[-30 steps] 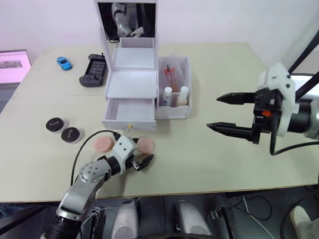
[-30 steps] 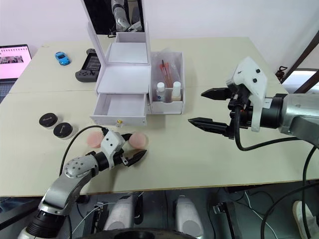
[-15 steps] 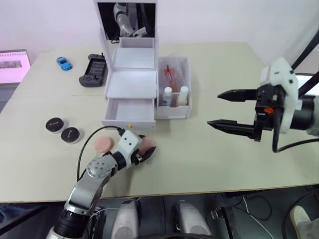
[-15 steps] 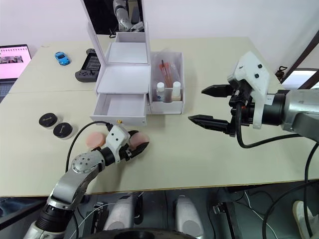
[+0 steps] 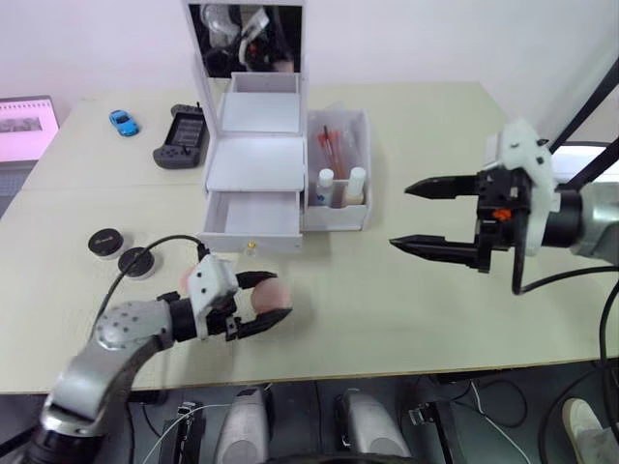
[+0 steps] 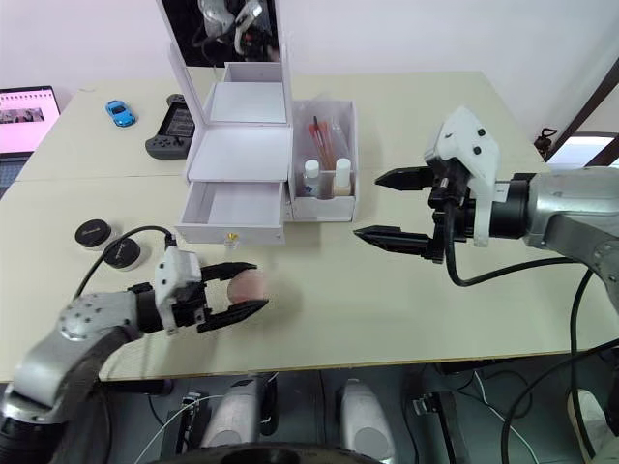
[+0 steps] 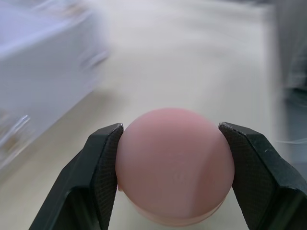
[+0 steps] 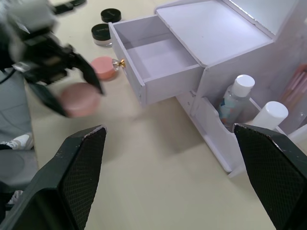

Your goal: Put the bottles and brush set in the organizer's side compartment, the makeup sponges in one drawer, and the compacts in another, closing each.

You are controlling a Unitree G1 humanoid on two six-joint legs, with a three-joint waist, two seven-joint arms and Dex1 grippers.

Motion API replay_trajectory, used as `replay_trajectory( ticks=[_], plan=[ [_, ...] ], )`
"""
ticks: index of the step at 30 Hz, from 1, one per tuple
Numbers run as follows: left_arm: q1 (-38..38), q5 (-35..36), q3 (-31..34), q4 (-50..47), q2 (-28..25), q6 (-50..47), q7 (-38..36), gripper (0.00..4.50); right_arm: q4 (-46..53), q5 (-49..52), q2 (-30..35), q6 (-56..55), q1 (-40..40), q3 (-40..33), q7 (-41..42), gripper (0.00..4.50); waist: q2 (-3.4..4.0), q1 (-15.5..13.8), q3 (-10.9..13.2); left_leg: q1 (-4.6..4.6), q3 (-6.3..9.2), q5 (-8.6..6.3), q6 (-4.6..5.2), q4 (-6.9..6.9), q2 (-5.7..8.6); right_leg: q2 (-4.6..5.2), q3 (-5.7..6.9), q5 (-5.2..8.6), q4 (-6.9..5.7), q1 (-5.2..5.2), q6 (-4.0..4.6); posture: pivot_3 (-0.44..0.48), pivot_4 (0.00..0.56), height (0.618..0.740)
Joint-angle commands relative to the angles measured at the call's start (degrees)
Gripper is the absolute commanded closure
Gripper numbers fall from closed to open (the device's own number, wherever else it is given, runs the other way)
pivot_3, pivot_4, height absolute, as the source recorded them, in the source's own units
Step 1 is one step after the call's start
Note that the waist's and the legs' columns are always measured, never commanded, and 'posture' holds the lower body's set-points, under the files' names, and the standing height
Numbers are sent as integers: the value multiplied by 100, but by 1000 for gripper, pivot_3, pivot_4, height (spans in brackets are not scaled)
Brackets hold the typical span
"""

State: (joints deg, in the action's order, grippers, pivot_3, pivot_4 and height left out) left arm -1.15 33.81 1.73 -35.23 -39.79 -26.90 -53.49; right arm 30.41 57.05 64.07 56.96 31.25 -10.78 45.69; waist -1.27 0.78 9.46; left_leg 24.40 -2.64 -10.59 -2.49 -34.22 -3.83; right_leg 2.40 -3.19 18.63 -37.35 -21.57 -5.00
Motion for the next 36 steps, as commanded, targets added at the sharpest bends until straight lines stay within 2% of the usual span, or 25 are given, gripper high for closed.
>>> replay_trajectory(
  ticks=[1, 4, 8, 11, 14, 17, 23, 27, 31, 36],
  plan=[
    [629, 1227, 460, -455, -208, -604, 28, 1825, -68, -88, -54, -145, 199, -34, 76, 0, -1, -12, 0, 0, 2, 0, 0, -1, 1, 0, 2, 0, -1, 2, 0, 0, 150, 740],
    [1349, 1788, 565, -401, -395, -971, 81, 1825, -73, -78, -109, -166, 264, -3, 119, 0, -1, 1, 0, -2, 6, 0, 0, -8, 4, -8, 6, 0, -1, 9, -2, 0, 150, 740],
    [2354, 1958, 519, 62, -463, -1282, 297, 1825, -45, -21, -131, -130, 307, -28, 152, 0, -2, -1, 1, -1, 8, 0, 0, -7, 7, -15, 6, -7, -1, 7, -19, 0, 150, 740],
    [2986, 1688, 428, 548, -478, -1400, 501, 1825, -37, -7, -117, -116, 331, -70, 174, 0, -2, 0, 1, 0, 19, 0, 0, -10, 3, -35, 3, -8, -2, 10, -20, 0, 150, 740],
    [3248, 996, 252, 970, -820, -1071, 191, 1825, -51, 27, -113, -90, 405, -95, 177, 0, -2, 25, 1, 1, 25, 0, 0, -9, -4, -47, 0, -9, -2, 7, -22, 0, 150, 740],
    [3486, 603, 196, 1349, -1120, -1067, 129, 1825, -139, 80, -116, -61, 571, -107, 216, 0, -3, 27, 3, 1, 30, 0, 0, -4, -11, -60, -2, -10, -10, -2, -23, 0, 150, 740],
    [3560, 51, 269, 2004, -1231, -1137, 370, 1825, -535, 361, -235, 238, 1099, -31, 166, 0, -2, 21, 3, 2, 32, 0, 0, 0, -14, -62, -2, -9, -22, -9, -21, 0, 150, 740],
    [3320, -147, 229, 2071, -1029, -1264, 675, 1825, -696, 173, -285, 224, 1340, 151, 199, 0, -2, 16, 3, 4, 31, 0, 0, 0, -15, -61, -3, -9, -22, -10, -21, 0, 150, 740],
    [3071, -312, 185, 2073, -787, -1269, 888, 1825, -730, 21, -337, 169, 1395, 210, 191, 0, -4, 10, 4, 7, 28, 0, 0, 0, -16, -60, -3, -10, -22, -13, -21, 0, 150, 740],
    [2951, -639, 94, 2099, -759, -1166, 919, 1825, -662, -33, -353, 183, 1300, 139, 196, 0, -4, 3, 4, 10, 27, 0, 0, -2, -16, -60, -4, -10, -25, -16, -21, 0, 150, 740]
  ],
)
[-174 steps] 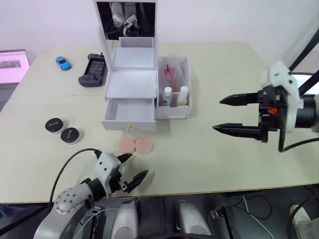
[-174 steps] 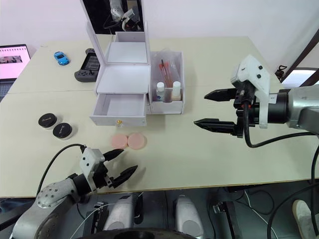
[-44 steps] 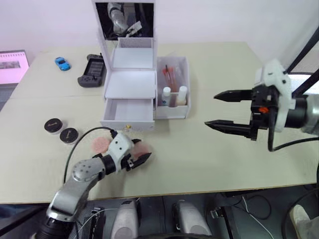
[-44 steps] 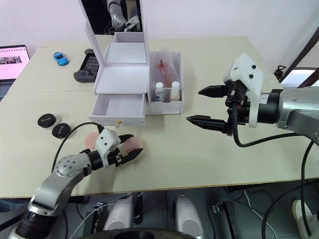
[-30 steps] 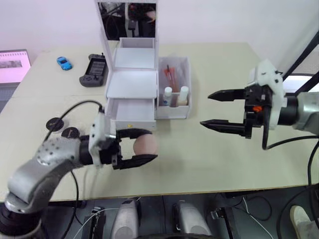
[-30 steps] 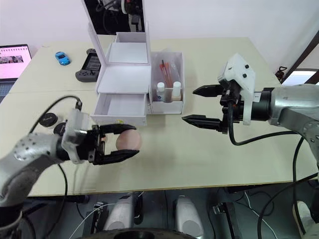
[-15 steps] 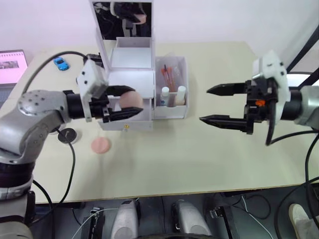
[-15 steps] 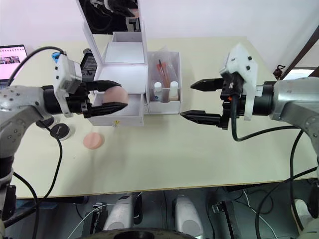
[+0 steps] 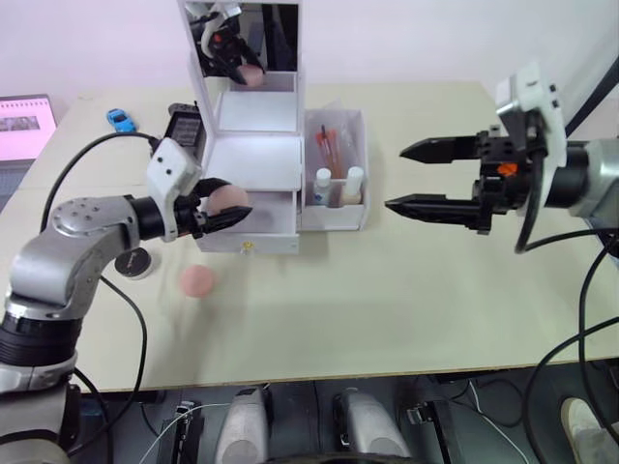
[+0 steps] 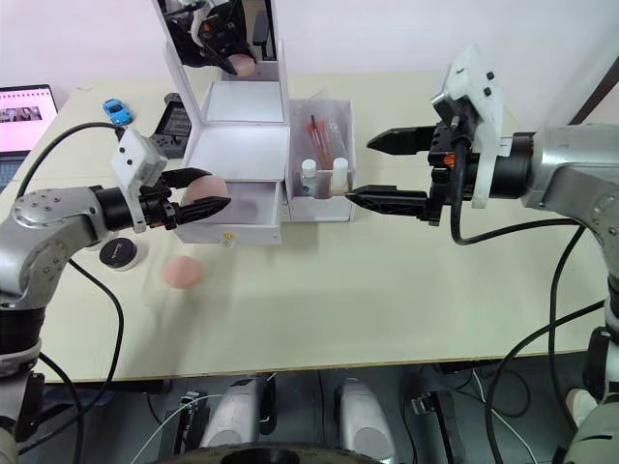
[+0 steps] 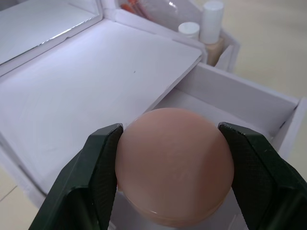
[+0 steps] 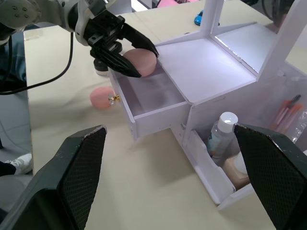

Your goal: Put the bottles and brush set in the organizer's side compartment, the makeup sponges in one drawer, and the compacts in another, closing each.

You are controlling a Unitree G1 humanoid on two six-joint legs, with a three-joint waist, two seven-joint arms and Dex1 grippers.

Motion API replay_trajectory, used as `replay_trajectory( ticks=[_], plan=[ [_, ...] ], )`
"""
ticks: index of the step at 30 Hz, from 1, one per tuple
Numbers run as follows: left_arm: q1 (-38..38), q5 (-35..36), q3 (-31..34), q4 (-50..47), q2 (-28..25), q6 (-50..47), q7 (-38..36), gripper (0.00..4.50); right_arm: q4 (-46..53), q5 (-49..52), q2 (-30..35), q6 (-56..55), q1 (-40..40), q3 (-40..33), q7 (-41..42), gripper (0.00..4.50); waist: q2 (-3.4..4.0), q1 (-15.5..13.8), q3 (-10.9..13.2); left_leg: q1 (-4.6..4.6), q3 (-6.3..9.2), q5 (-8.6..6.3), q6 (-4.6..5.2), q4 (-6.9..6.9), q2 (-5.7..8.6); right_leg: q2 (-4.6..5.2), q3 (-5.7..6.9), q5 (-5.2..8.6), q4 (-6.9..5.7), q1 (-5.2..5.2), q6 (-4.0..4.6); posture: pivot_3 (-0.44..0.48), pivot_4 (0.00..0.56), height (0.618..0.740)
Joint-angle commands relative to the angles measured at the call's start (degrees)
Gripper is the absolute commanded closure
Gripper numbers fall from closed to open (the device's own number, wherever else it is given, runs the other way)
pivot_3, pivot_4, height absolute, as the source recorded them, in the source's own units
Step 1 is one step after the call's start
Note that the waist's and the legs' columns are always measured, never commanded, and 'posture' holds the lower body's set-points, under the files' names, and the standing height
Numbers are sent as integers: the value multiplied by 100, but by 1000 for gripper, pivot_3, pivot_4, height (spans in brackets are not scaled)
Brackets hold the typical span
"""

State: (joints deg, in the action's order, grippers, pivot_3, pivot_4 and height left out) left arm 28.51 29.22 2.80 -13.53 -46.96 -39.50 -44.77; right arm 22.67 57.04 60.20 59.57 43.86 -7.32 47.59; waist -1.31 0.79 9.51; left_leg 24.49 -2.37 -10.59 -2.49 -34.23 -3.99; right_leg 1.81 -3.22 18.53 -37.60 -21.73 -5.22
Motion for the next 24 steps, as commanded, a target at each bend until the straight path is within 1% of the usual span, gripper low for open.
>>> replay_trajectory(
  ticks=[1, 7, 9, 10, 11, 17, 24],
  plan=[
    [-24, -219, -14, -71, -22, 75, 70, 1825, 115, -42, 36, -80, 23, -218, 11, 0, 0, 2, 0, 0, 0, 0, 0, 0, 0, 0, 0, 0, 0, 0, 0, 0, 150, 740],
    [-78, -261, 95, -97, 83, -1, 108, 1825, 99, -118, -2, -107, 36, -192, 13, 0, 0, 2, 0, -1, 1, 0, 0, 0, 0, 0, 0, 0, -1, 0, 0, 0, 150, 740],
    [-89, -256, 151, -86, 80, -20, 122, 788, 86, -147, -17, -119, 45, -174, 22, 0, 0, 2, 0, -1, 0, 0, 0, 0, 0, 0, 0, 0, -2, 1, 0, 0, 150, 740],
    [-81, -199, 198, -95, 85, -57, 112, 359, 80, -160, -25, -121, 45, -170, 26, 0, 0, 2, 0, -1, 0, 0, 0, 0, 0, 0, 0, 0, -2, 1, 0, 0, 150, 740],
    [-76, -164, 232, -112, 88, -86, 115, 49, 77, -169, -33, -120, 40, -171, 29, 0, 0, 2, 0, -1, 0, 0, 0, 0, 0, 0, 0, 0, -2, 1, 0, 0, 150, 740],
    [-23, 51, 538, -266, 18, -293, 93, 49, -14, -281, -117, -191, 66, -88, 140, 0, 0, 6, 0, -1, 0, 0, 0, 0, 0, 0, 0, -1, -3, 0, -1, 0, 150, 740],
    [33, 630, 1265, -442, -86, -441, -20, 49, -325, -755, -236, -609, 227, 235, 519, 0, 0, 11, 0, -1, 0, 0, 0, 0, 0, 0, 0, -1, -7, -2, -2, 0, 150, 740]
  ],
)
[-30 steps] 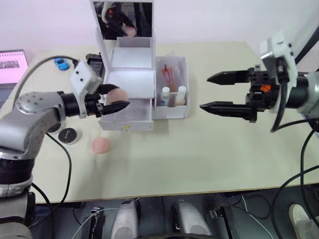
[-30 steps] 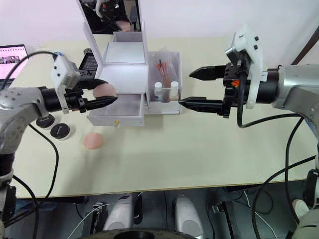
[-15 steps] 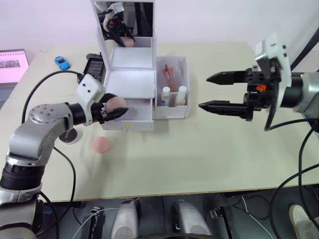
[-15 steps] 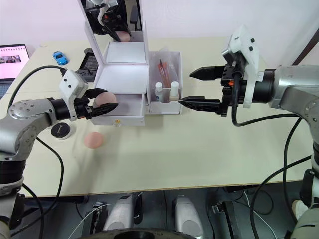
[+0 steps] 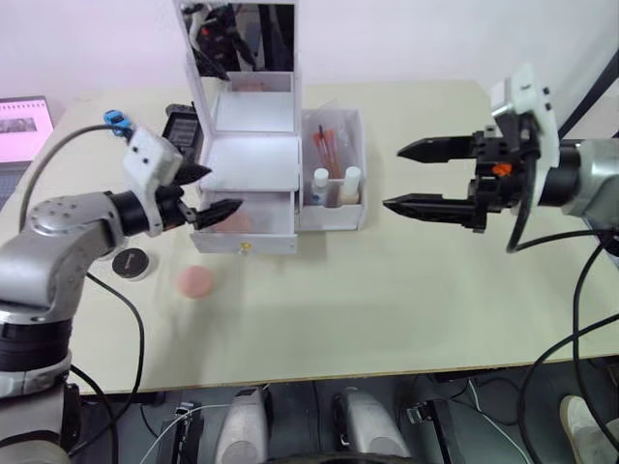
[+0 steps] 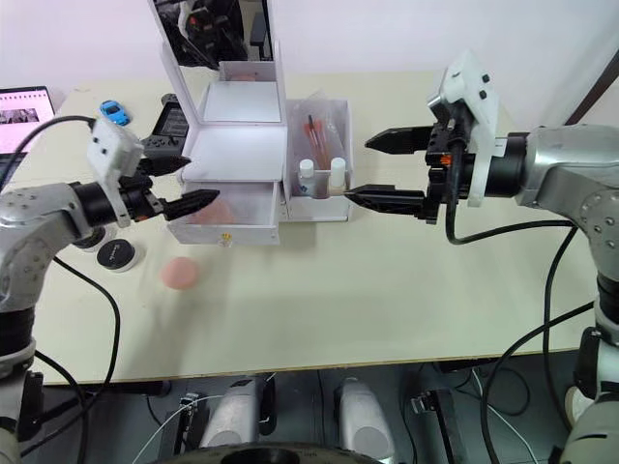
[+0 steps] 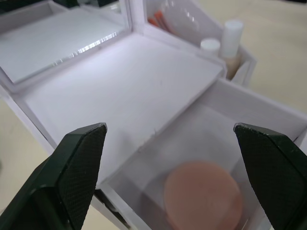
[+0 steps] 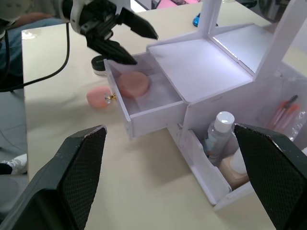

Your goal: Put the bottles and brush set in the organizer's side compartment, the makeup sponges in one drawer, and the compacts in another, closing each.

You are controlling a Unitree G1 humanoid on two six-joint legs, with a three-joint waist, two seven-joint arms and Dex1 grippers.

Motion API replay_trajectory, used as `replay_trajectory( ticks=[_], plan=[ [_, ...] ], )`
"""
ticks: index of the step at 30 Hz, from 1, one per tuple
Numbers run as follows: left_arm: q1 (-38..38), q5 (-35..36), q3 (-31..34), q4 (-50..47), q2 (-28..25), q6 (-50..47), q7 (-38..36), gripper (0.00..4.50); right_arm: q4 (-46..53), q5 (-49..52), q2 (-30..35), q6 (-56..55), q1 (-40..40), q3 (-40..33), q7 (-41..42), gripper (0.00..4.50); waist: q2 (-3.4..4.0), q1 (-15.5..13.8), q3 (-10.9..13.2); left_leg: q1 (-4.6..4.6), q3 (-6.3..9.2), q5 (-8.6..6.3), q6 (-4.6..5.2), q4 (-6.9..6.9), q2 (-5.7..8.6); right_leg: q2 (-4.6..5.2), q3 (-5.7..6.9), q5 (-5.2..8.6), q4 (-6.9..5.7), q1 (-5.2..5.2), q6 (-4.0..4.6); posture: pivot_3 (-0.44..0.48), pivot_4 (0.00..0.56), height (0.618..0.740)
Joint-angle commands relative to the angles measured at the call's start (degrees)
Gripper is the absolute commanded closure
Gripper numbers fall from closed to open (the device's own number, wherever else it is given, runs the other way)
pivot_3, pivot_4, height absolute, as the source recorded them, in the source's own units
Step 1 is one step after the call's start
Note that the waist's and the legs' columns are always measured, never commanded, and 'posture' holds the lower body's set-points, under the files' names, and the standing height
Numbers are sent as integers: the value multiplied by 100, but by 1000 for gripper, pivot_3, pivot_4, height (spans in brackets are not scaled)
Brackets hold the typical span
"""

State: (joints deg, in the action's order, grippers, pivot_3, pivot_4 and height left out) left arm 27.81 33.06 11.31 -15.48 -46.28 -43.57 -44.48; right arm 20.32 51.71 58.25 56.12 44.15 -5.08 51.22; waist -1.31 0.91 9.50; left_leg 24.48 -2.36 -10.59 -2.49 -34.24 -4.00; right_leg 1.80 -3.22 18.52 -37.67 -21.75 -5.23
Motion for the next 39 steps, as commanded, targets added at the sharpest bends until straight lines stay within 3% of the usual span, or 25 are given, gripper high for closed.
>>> replay_trajectory(
  ticks=[1, 7, 12, 19, 25, 29, 33, 36, 39],
  plan=[
    [88, 331, 514, -287, -191, -63, -81, 49, -140, -284, -64, -321, 232, 62, 216, 0, 0, 1, 0, 0, 0, 0, 0, 0, 0, 0, 0, 0, 0, 0, 0, 0, 150, 740],
    [-570, 1520, 1328, -987, -409, -543, -536, 49, -459, -626, -241, -489, 614, 384, 511, 0, 0, 28, 0, 0, -8, 0, 0, 1, 0, 1, -6, 1, -20, -13, 0, 0, 150, 740],
    [-1726, 1648, 1914, -1436, -418, -497, -492, 49, -644, -829, -326, -585, 734, 487, 731, 0, 0, 22, 0, -2, -8, 0, -1, 1, -4, 0, -6, 3, -40, -24, 5, 0, 150, 740],
    [-3562, 1233, 3033, -1334, -233, 243, -1008, 49, -632, -951, -122, -970, 112, 230, 1253, 0, -2, 8, -1, -2, -18, 0, -1, 1, -5, 5, -8, 11, -35, -26, 20, 0, 150, 740],
    [-5065, -274, 3289, -473, 320, 2100, -1169, 49, -1414, -1676, 171, -1955, -743, -114, 1518, 0, -3, 8, -2, -7, -36, 0, -2, 0, -4, 17, -13, 25, -32, -30, 47, 0, 150, 740],
    [-5118, -738, 3373, 610, 497, 2891, -917, 49, -2121, -2120, 550, -2230, -1282, -177, 1743, 0, -5, -25, -3, -8, -36, 0, -2, -1, 0, 31, -13, 26, -28, -50, 49, 0, 150, 740],
    [-5069, -867, 3486, 1641, 196, 3530, -1261, 49, -2640, -2463, 758, -2388, -1526, -187, 1777, 0, -8, 27, -5, -8, -46, -1, -2, 2, 7, 65, -12, 27, -28, -56, 50, 0, 150, 740],
    [-4963, -924, 3611, 2318, -1, 3927, -1301, 49, -2685, -2451, 809, -2316, -1546, -267, 1884, 0, -4, 67, -7, -8, -48, -1, -3, 10, 3, 75, -19, 27, -30, -56, 50, 0, 150, 740],
    [-4911, -867, 3548, 2398, -29, 3976, -1275, 49, -2495, -2496, 750, -2230, -1466, -221, 1772, 0, -3, 129, -7, -7, -46, -1, -4, 21, 0, 80, -21, 27, -29, -49, 50, 0, 150, 740]
  ],
)
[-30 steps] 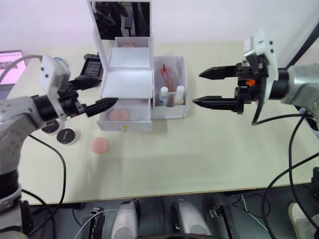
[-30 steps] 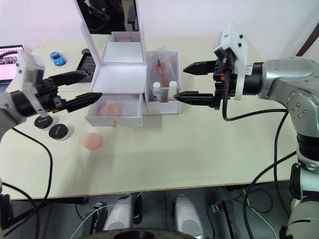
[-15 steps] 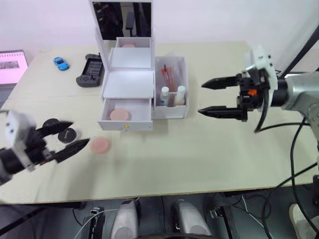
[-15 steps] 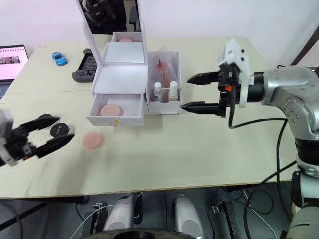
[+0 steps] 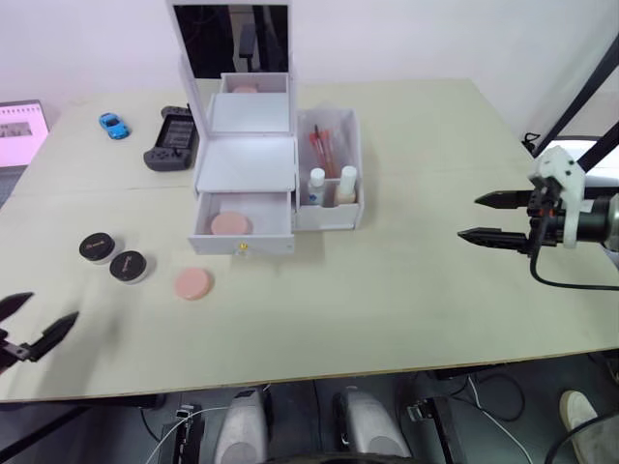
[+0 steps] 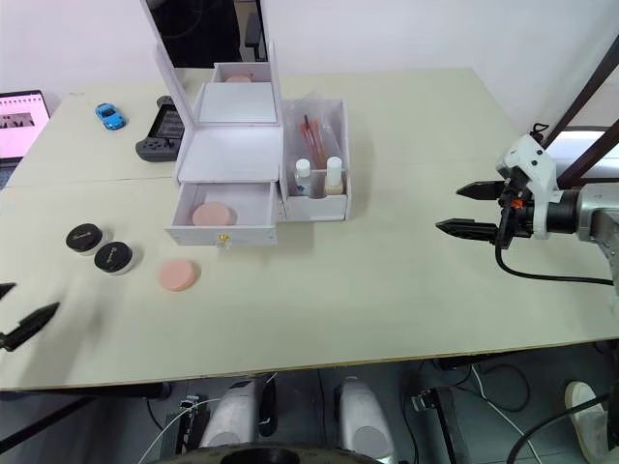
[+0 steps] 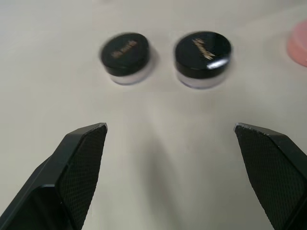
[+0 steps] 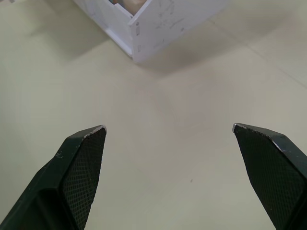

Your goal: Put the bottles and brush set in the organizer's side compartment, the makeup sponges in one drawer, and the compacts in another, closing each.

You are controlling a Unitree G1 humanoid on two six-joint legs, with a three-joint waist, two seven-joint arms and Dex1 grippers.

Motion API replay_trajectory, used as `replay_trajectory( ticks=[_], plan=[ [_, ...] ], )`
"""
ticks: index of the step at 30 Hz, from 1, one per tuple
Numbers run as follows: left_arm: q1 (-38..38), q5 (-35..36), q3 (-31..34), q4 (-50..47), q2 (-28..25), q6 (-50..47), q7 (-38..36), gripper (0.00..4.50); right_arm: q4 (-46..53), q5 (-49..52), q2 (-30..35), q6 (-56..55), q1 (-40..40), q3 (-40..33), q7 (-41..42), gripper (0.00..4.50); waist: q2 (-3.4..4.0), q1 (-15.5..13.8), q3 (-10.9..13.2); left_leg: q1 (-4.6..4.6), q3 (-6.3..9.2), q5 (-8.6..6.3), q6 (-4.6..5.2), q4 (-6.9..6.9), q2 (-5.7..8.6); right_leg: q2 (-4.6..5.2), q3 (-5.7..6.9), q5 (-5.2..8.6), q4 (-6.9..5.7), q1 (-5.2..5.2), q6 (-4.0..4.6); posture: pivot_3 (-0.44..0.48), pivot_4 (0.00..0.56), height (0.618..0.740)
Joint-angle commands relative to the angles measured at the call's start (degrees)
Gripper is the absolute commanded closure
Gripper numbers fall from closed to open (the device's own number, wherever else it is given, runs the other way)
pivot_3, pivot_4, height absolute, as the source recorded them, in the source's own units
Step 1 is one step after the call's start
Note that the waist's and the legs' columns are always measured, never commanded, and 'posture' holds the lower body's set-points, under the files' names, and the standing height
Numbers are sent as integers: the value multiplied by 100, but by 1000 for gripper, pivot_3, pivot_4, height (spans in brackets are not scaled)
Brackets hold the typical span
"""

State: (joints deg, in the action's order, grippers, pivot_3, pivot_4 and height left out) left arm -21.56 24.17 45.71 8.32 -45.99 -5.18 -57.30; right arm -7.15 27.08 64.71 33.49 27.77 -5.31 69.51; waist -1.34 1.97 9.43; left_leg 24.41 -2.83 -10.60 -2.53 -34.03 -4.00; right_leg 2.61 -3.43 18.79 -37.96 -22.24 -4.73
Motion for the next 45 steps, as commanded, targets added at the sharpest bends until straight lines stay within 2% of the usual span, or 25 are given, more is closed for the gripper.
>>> replay_trajectory(
  ticks=[1, 5, 8, 11, 14, 19, 25, 37, 40, 42, 45],
  plan=[
    [42, 45, 69, -34, -44, 118, 37, 49, 311, -38, 84, 43, 185, -204, -95, 0, 0, 38, 0, 1, -1, 0, 0, 3, 0, 4, 0, 0, 0, 0, 0, 0, 150, 740],
    [136, 200, -156, -523, 85, -159, 175, 49, 531, 60, 87, 207, 244, -240, -108, 0, 0, 53, 0, 2, -2, 0, 0, 2, 1, 5, 0, -1, 0, 1, -2, 0, 150, 740],
    [105, 716, -360, -1461, 229, -1230, 504, 49, 758, 210, 42, 401, 501, -238, -112, 0, -1, 53, 0, 2, -2, 0, 0, 1, 3, 6, 0, -2, -2, 2, -4, 0, 150, 740],
    [0, 960, -564, -2305, 369, -1811, 776, 49, 1029, 482, -53, 721, 785, -275, -121, 0, -1, 55, 0, 2, -1, 0, 0, 0, 4, 3, 0, -2, -3, 3, -6, 0, 150, 740],
    [88, 640, -1304, -3223, 524, -2430, 1597, 49, 1684, 908, -88, 1088, 975, -231, -30, 0, 0, 51, 0, 2, -2, 0, 0, 0, 9, -5, 0, -6, -4, 4, -13, 0, 150, 740],
    [231, 626, -2083, -4181, 765, -3210, 2385, 49, 2095, 1097, 6, 1395, 1137, -267, -121, 0, -3, 36, 0, 2, -7, 0, 1, -8, 14, -20, 2, -10, -7, 8, -23, 0, 150, 740],
    [592, 281, -2649, -4278, 1023, -3690, 3159, 49, 2380, 1176, 55, 1592, 1060, -344, -307, 0, -4, 29, -1, 2, -5, 1, 1, -14, 18, -28, 3, -10, -7, 13, -23, 0, 150, 740],
    [1192, -83, -3271, -3914, 1164, -3970, 3506, 49, 2448, 1287, 228, 1697, 979, -447, -376, 0, -5, 10, -2, 2, -2, 1, 2, -17, 20, -31, 4, -11, -8, 16, -24, 0, 150, 740],
    [1197, -78, -3155, -3850, 1226, -3960, 3527, 793, 2439, 1298, 250, 1694, 956, -452, -367, 0, -5, 20, -2, 1, -1, 1, 2, -15, 19, -33, 4, -11, -8, 14, -25, 0, 150, 740],
    [1201, -32, -3033, -3828, 1235, -3944, 3495, 1779, 2426, 1299, 254, 1680, 955, -440, -361, 0, -5, 17, -2, 1, 1, 1, 2, -16, 19, -34, 4, -11, -9, 15, -25, 0, 150, 740],
    [1250, 57, -2698, -3762, 1232, -3753, 3413, 1822, 2393, 1293, 203, 1656, 1031, -368, -365, 0, -5, 18, -2, 1, 0, 1, 2, -16, 18, -33, 4, -11, -9, 15, -24, 0, 150, 740]
  ],
)
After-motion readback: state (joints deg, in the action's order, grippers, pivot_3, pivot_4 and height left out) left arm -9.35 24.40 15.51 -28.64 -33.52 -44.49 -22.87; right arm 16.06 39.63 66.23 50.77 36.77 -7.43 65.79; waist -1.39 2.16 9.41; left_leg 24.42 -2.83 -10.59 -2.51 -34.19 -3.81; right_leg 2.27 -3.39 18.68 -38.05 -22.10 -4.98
